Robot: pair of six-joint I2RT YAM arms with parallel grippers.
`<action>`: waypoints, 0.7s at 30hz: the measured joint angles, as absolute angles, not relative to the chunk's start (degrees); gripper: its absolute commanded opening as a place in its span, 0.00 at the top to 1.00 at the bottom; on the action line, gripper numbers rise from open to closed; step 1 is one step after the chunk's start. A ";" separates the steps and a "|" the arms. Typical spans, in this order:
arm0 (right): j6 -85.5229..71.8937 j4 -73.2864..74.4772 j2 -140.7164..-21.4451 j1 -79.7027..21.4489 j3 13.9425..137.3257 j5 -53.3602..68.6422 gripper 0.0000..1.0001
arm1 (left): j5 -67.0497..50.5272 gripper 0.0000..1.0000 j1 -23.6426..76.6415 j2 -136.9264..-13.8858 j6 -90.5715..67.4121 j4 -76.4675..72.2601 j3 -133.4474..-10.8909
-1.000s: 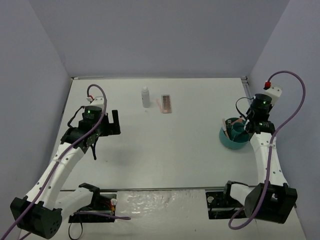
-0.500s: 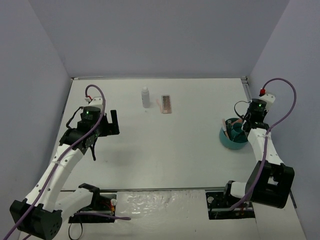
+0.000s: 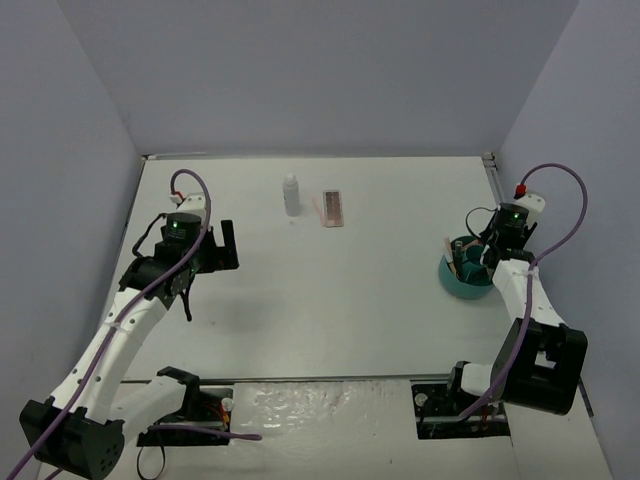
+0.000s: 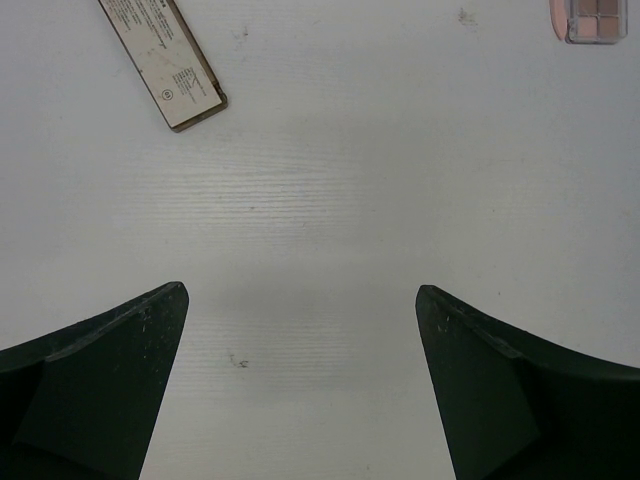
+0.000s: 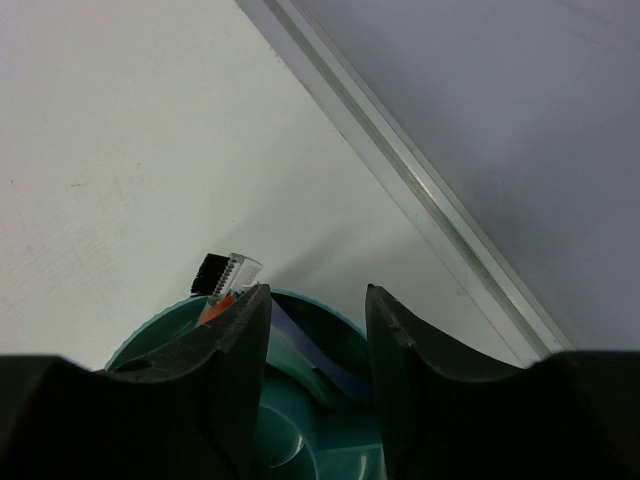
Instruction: Organize the makeup
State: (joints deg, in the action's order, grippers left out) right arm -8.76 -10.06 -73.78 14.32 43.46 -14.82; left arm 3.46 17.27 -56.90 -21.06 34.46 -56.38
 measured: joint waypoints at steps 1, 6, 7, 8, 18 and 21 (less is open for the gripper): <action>-8.85 -10.05 -73.62 14.31 43.37 -14.52 0.56 | 3.46 0.03 17.24 -56.90 -21.06 34.47 -56.38; -8.98 -9.68 -72.08 14.23 43.05 -12.90 0.50 | 3.42 0.03 16.96 -56.91 -21.06 34.46 -56.38; -9.02 -9.52 -71.61 14.20 43.05 -12.58 0.49 | 3.42 0.03 16.86 -56.93 -21.06 34.46 -56.38; -9.10 -9.33 -70.93 14.19 43.05 -12.23 0.48 | 3.42 0.03 16.81 -56.93 -21.06 34.46 -56.38; -11.47 -6.79 -62.27 12.60 46.72 -1.66 0.12 | 0.53 0.03 16.29 -59.24 -21.83 33.60 -56.38; -11.25 -6.61 -61.59 10.76 49.42 3.99 0.09 | -1.10 0.03 16.30 -61.64 -22.69 33.23 -56.56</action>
